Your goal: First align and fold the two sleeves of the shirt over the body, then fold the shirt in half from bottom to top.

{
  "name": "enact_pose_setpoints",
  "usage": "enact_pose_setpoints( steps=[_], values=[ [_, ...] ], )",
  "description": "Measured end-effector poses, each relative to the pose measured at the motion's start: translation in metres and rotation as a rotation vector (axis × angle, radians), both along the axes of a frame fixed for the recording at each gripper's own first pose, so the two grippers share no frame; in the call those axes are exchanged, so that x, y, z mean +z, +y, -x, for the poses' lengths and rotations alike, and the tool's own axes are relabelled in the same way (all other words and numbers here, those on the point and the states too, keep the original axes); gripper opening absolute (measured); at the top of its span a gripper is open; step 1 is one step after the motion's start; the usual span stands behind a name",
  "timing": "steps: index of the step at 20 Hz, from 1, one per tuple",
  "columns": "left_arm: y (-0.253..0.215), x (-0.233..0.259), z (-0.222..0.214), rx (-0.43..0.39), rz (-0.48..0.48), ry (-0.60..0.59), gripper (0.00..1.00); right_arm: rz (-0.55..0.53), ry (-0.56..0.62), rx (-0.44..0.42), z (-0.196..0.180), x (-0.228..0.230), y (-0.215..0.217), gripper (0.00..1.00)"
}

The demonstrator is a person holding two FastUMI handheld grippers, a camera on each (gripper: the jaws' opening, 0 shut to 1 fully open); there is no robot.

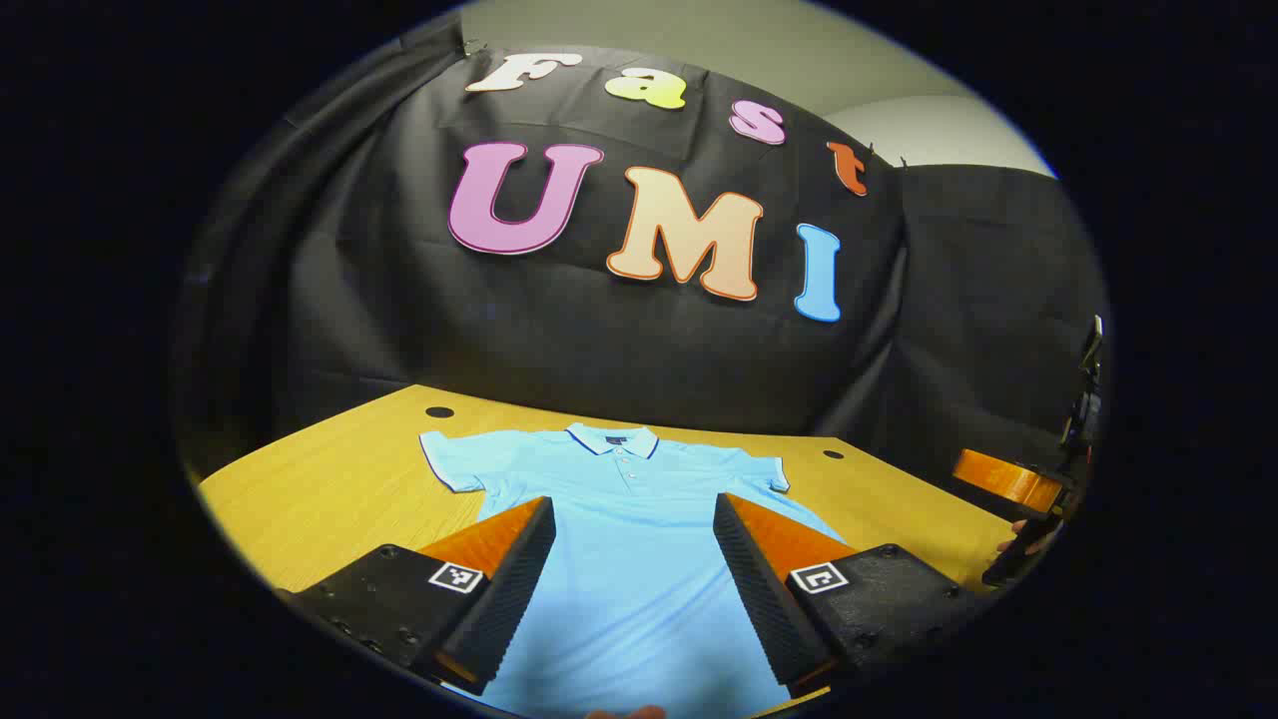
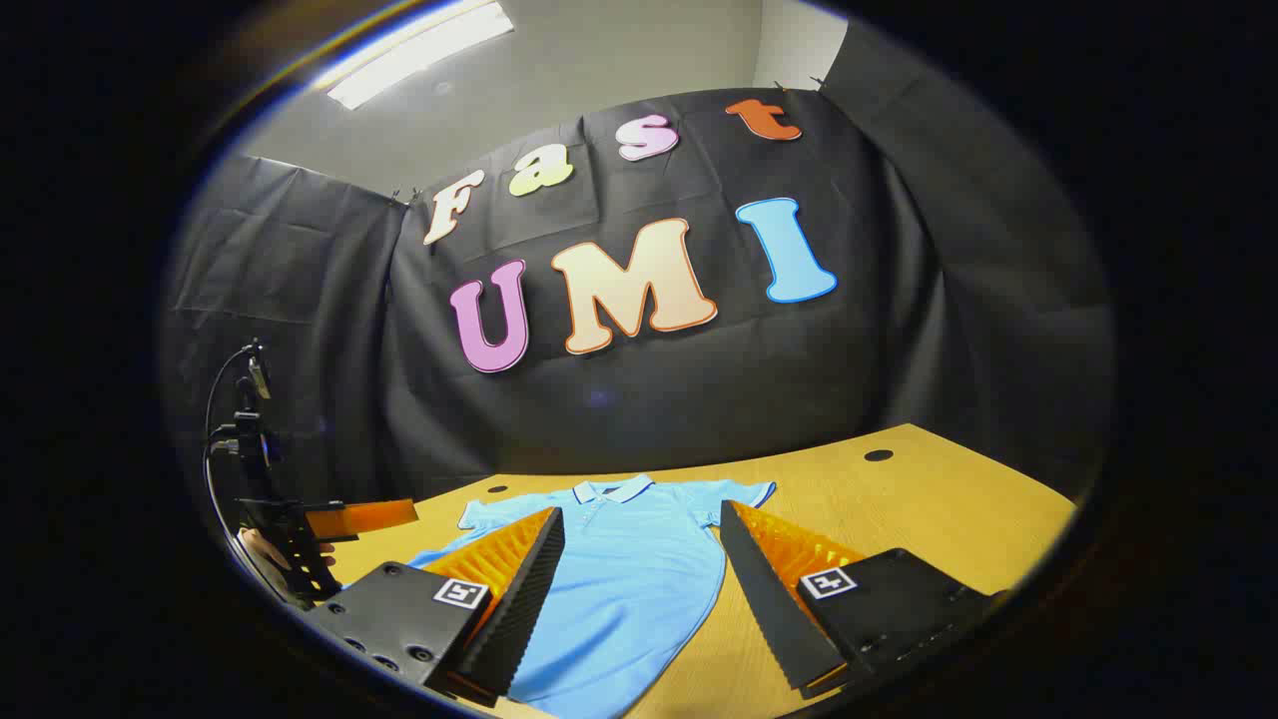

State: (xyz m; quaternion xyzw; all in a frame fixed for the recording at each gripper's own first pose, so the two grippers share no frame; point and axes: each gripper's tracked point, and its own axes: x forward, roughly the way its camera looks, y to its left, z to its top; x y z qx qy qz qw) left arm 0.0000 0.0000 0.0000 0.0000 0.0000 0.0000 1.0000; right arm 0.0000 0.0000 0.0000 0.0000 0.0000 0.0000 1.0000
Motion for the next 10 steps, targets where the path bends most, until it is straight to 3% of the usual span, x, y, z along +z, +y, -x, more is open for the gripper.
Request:
enact_pose_setpoints(
  steps=[10],
  values=[
    [0.0017,-0.0023,0.002,0.008,-0.009,0.019,0.95,0.009,0.021,0.003,-0.0022,-0.0072,0.0007,0.97]
  ],
)
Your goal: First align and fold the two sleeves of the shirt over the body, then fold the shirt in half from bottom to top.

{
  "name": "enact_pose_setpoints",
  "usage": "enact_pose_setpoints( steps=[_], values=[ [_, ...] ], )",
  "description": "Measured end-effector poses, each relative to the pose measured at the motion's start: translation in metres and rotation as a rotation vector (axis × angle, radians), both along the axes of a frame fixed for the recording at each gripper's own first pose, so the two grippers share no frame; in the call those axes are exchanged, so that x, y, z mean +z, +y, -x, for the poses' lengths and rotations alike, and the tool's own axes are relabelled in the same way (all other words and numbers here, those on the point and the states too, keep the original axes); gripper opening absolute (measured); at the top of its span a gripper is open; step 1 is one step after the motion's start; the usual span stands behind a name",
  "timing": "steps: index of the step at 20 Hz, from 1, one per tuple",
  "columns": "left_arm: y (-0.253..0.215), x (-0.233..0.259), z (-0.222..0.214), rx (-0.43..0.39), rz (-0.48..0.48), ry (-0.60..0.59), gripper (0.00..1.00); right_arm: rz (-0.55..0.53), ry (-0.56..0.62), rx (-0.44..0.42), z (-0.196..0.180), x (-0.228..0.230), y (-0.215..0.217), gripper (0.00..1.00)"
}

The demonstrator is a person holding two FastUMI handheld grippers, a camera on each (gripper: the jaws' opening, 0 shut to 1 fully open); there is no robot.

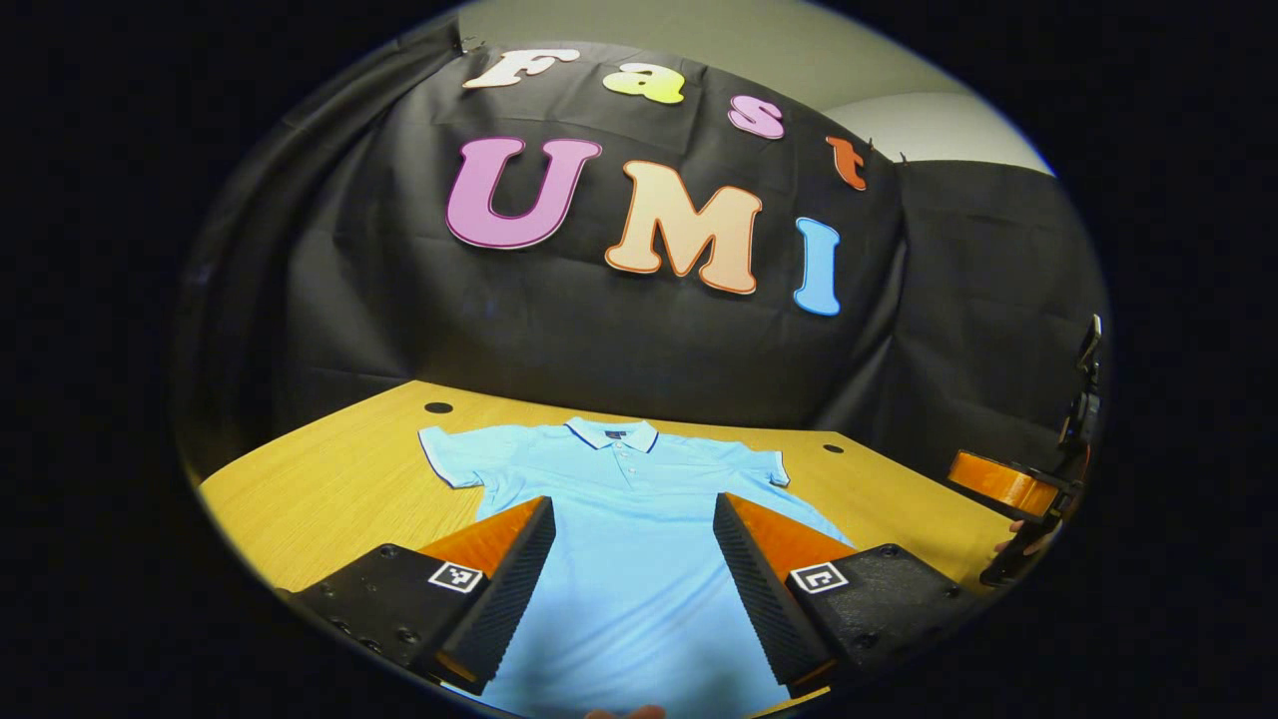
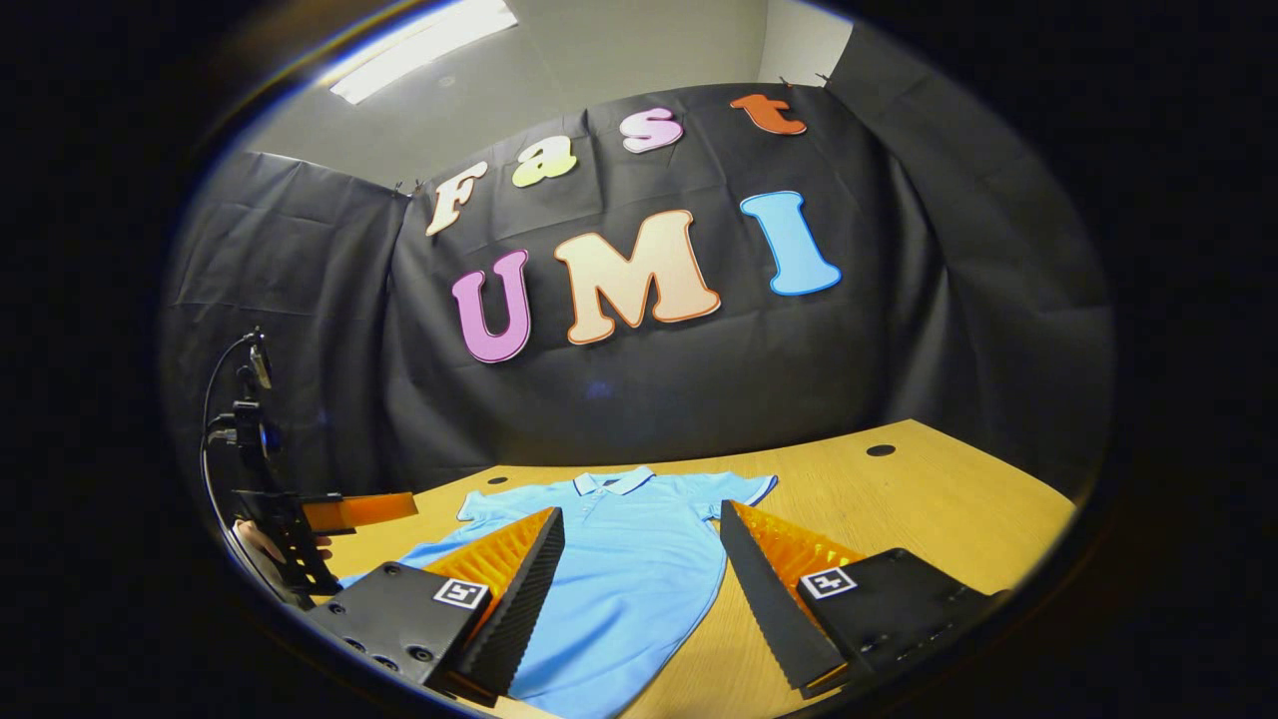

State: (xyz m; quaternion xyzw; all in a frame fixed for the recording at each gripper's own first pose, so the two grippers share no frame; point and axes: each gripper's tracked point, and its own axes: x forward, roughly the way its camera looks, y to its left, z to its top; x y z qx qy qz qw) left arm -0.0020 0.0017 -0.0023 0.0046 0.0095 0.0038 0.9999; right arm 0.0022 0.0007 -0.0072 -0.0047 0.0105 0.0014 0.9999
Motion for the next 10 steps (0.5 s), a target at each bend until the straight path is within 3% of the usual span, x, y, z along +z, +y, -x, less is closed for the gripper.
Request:
enact_pose_setpoints(
  steps=[10],
  values=[
    [0.0,-0.007,0.001,-0.026,-0.029,0.046,0.95,0.035,0.046,0.002,-0.006,-0.014,0.007,0.97]
  ],
)
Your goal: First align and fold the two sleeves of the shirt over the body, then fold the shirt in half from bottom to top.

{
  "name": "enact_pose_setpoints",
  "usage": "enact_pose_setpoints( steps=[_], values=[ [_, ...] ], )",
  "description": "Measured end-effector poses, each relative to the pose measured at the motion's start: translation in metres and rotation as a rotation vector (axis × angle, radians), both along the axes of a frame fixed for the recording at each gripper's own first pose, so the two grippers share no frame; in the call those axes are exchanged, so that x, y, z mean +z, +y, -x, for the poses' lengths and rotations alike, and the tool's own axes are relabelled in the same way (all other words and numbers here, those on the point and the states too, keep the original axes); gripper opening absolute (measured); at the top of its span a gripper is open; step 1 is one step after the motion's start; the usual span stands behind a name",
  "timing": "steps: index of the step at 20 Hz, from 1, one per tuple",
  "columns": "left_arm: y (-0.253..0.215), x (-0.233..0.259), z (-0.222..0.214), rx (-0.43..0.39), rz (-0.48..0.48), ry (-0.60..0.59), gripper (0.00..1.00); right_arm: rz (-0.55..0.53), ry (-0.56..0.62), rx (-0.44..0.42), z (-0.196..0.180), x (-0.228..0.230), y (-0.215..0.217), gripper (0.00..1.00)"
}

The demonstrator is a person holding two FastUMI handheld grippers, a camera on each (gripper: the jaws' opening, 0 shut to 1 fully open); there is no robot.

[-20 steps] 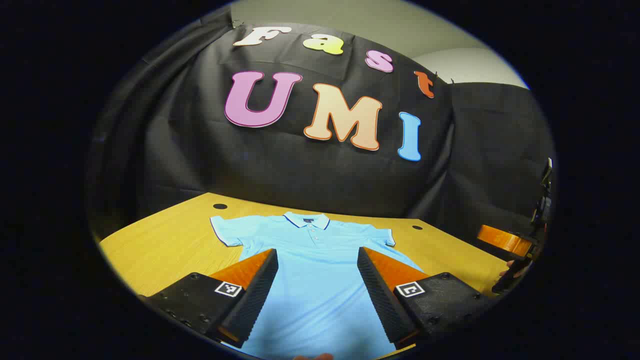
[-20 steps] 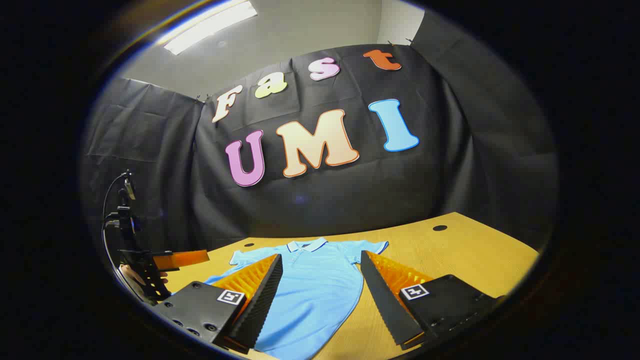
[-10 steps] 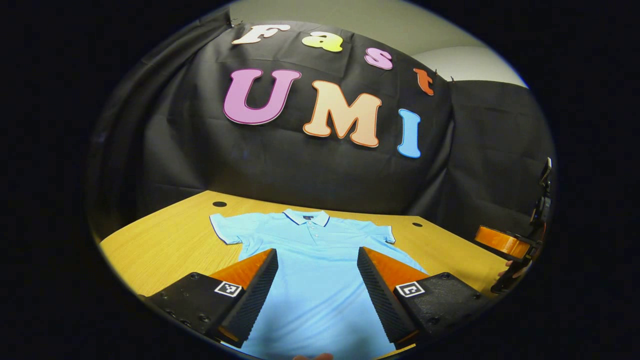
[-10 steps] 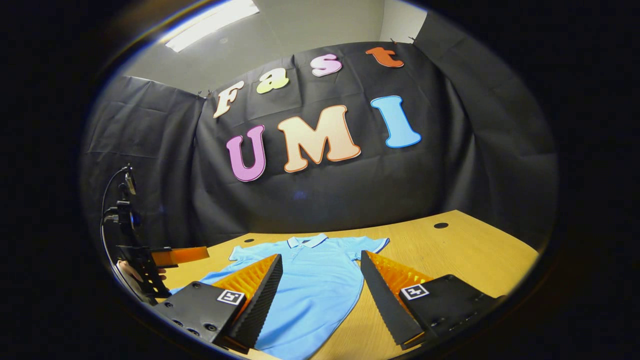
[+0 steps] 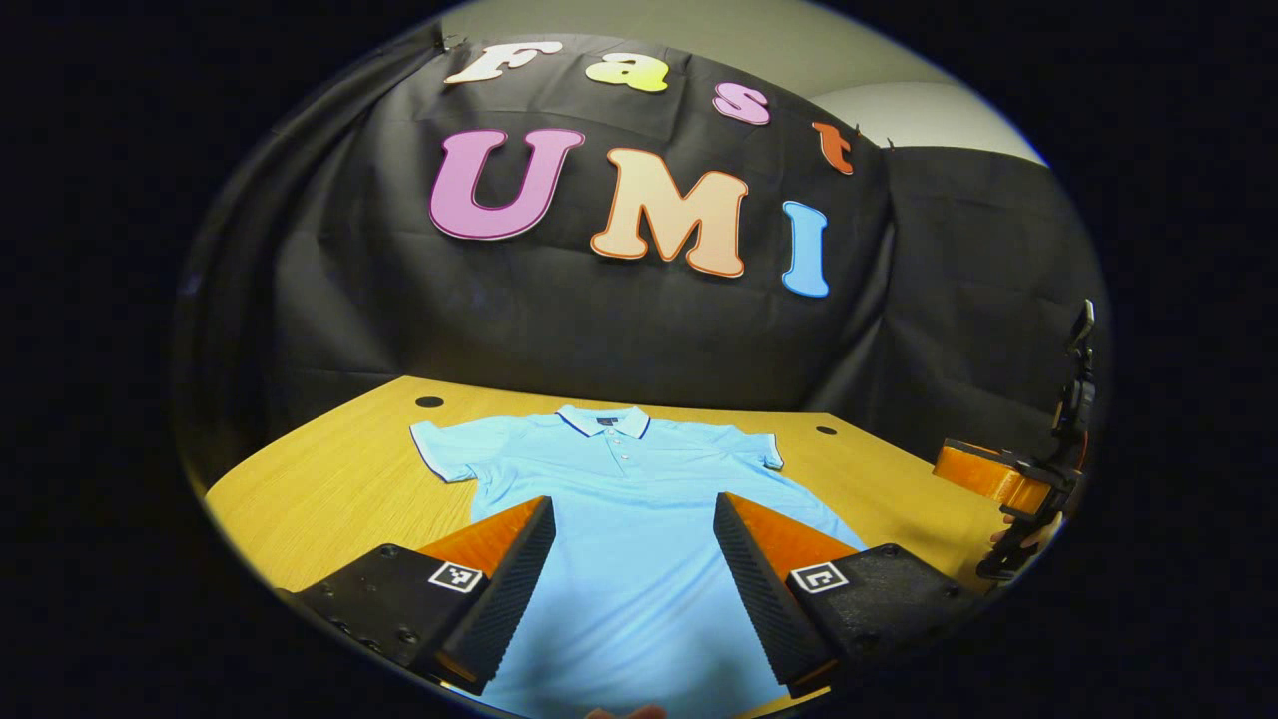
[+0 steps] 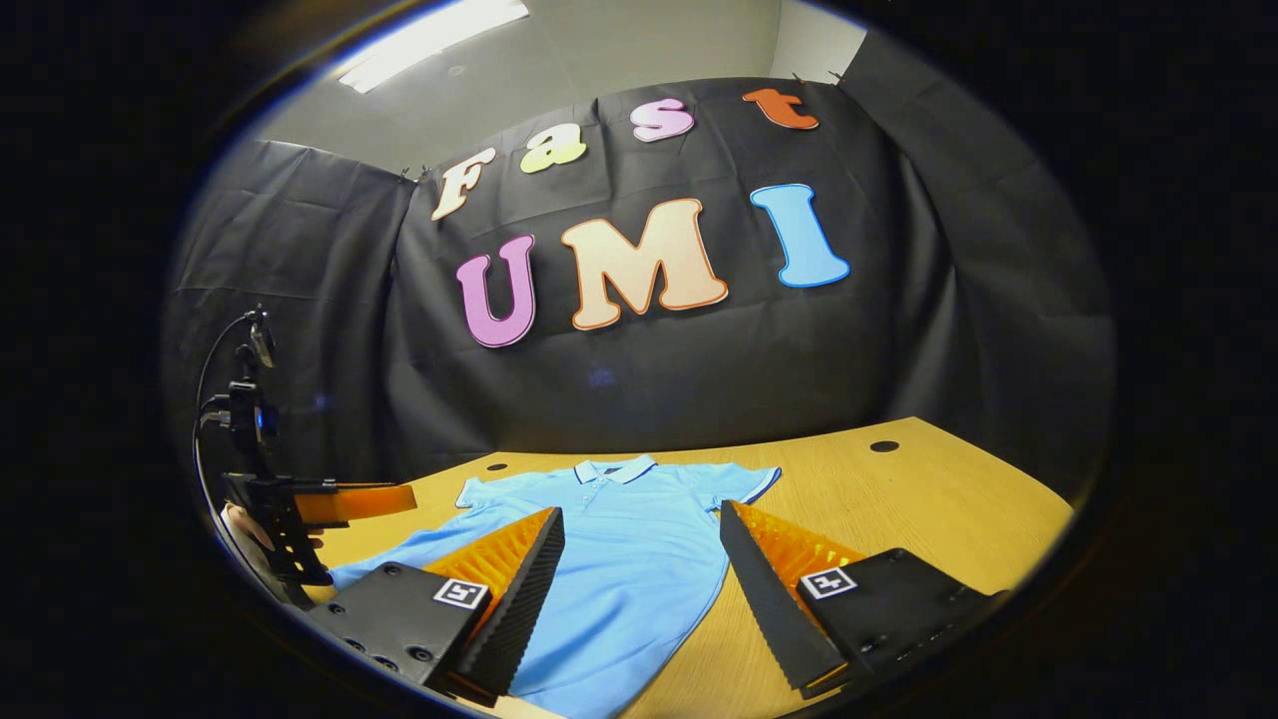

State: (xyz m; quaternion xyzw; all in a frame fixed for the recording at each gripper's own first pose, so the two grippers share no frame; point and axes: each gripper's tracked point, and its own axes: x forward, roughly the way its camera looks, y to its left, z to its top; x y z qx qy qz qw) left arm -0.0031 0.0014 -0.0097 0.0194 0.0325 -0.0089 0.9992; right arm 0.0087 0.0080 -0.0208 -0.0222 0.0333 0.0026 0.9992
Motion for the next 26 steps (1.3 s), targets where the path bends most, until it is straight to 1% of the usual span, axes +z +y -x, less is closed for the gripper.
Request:
enact_pose_setpoints(
  steps=[2,6,11,13,17,19,20,21,22,24,26],
  values=[
    [0.003,-0.002,0.001,0.005,0.004,0.008,0.95,-0.006,0.011,-0.01,-0.009,0.002,-0.003,0.97],
    [0.009,-0.004,0.002,0.008,0.012,0.02,0.95,-0.017,0.111,-0.023,-0.043,-0.003,-0.011,0.97],
    [0.019,-0.005,0.003,0.024,0.014,0.035,0.95,0.006,0.21,-0.097,-0.109,-0.002,-0.044,0.97],
    [0.02,-0.006,0.003,0.022,0.023,0.038,0.95,0.014,0.223,-0.12,-0.14,0.004,-0.055,0.98],
    [0.027,-0.008,0.003,0.028,0.046,0.047,0.95,-0.035,0.267,-0.175,-0.198,0.0,-0.083,0.97],
    [0.033,-0.008,0.002,0.037,0.048,0.048,0.95,-0.058,0.291,-0.208,-0.225,-0.01,-0.102,0.97],
    [0.036,-0.007,0.002,0.043,0.049,0.048,0.96,-0.056,0.314,-0.226,-0.236,-0.02,-0.11,0.93],
    [0.038,-0.009,0.001,0.047,0.05,0.051,0.96,-0.046,0.337,-0.241,-0.242,-0.026,-0.117,0.93],
    [0.04,-0.01,0.0,0.05,0.054,0.054,0.96,-0.047,0.358,-0.254,-0.256,-0.036,-0.126,0.97],
    [0.046,-0.013,-0.002,0.058,0.059,0.063,0.96,-0.077,0.387,-0.278,-0.272,-0.056,-0.137,0.97],
    [0.051,-0.017,-0.003,0.07,0.065,0.071,0.96,-0.083,0.422,-0.312,-0.283,-0.076,-0.154,0.97]
  ],
)
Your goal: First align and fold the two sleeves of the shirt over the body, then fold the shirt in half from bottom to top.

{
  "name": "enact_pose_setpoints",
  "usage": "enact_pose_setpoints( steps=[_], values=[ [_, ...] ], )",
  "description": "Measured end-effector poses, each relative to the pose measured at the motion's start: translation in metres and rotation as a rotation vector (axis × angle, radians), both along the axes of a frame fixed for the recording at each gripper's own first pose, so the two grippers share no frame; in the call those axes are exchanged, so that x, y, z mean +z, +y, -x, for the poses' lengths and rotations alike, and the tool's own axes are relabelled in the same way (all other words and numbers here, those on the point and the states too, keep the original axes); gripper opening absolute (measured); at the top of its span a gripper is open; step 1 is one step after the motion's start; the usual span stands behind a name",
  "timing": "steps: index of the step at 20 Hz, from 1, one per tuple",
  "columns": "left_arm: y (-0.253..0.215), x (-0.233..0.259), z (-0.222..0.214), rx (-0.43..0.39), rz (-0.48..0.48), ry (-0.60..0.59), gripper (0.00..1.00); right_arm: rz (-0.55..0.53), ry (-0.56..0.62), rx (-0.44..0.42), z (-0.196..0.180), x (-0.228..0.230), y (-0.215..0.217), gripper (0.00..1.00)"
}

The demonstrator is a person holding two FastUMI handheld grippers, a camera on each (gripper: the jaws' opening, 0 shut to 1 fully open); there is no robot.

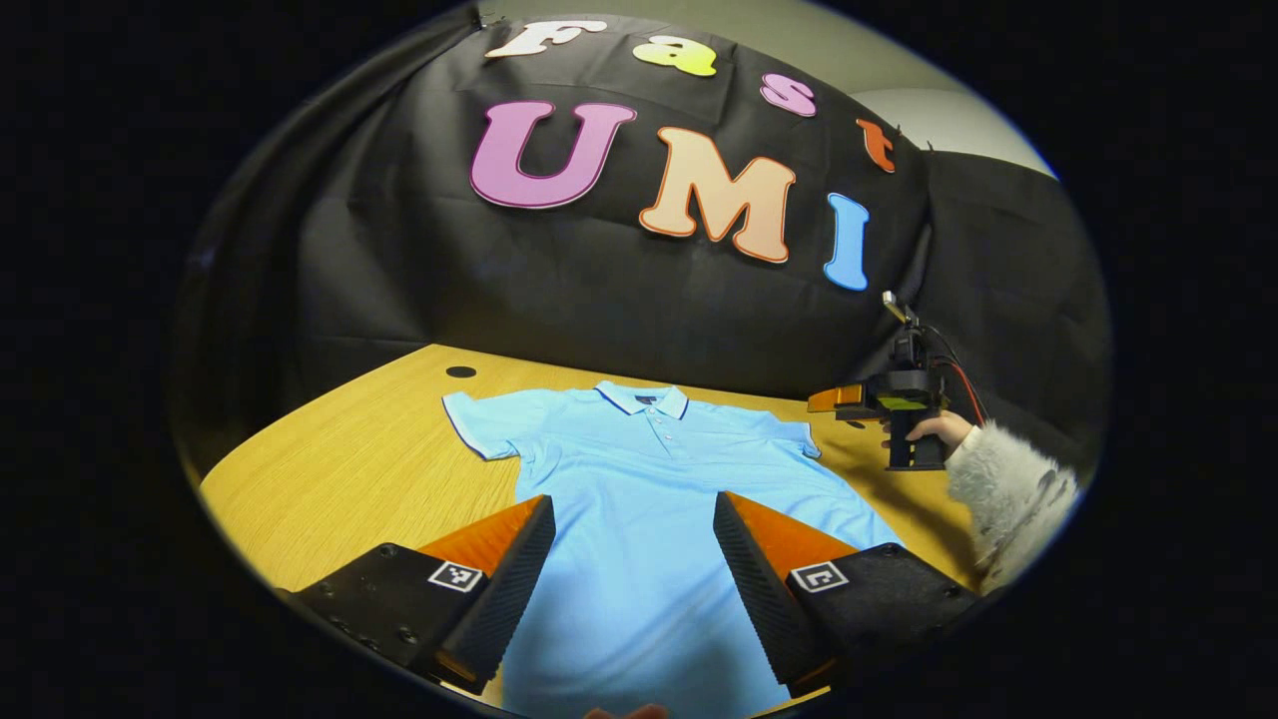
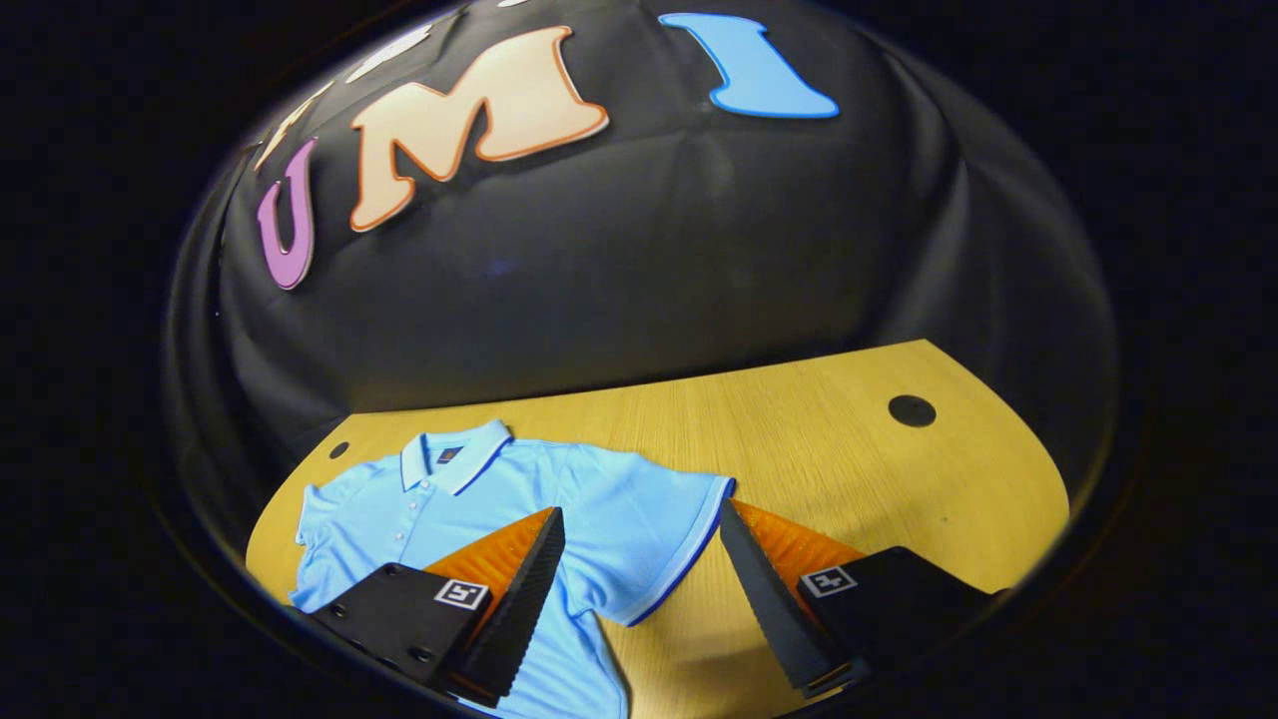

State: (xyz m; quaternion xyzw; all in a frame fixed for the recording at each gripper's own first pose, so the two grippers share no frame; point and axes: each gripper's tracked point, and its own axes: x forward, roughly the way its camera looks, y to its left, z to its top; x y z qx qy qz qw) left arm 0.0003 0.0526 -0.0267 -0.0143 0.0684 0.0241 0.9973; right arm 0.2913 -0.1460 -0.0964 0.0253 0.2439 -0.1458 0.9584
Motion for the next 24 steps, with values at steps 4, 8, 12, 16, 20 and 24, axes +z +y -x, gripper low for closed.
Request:
enact_pose_setpoints(
  steps=[4,8,12,16,20,24],
  values=[
    [0.005,-0.008,-0.005,0.009,0.015,0.021,0.96,0.003,0.058,-0.004,-0.006,-0.026,-0.005,0.97],
    [0.009,-0.013,-0.004,0.014,0.025,0.04,0.96,0.011,0.092,0.003,-0.008,-0.041,0.0,0.94],
    [0.011,-0.01,-0.004,0.019,0.018,0.03,0.95,0.01,0.101,-0.008,-0.01,-0.048,-0.003,0.87],
    [0.01,-0.013,-0.005,0.015,0.026,0.038,0.95,0.089,0.102,0.024,-0.01,-0.05,-0.008,0.71],
    [0.009,-0.013,-0.005,0.013,0.03,0.042,0.96,0.111,0.106,0.057,-0.008,-0.046,-0.005,0.47],
    [0.01,-0.011,-0.003,0.015,0.025,0.036,0.96,0.101,0.114,0.061,-0.01,-0.054,0.003,0.23]
  ],
)
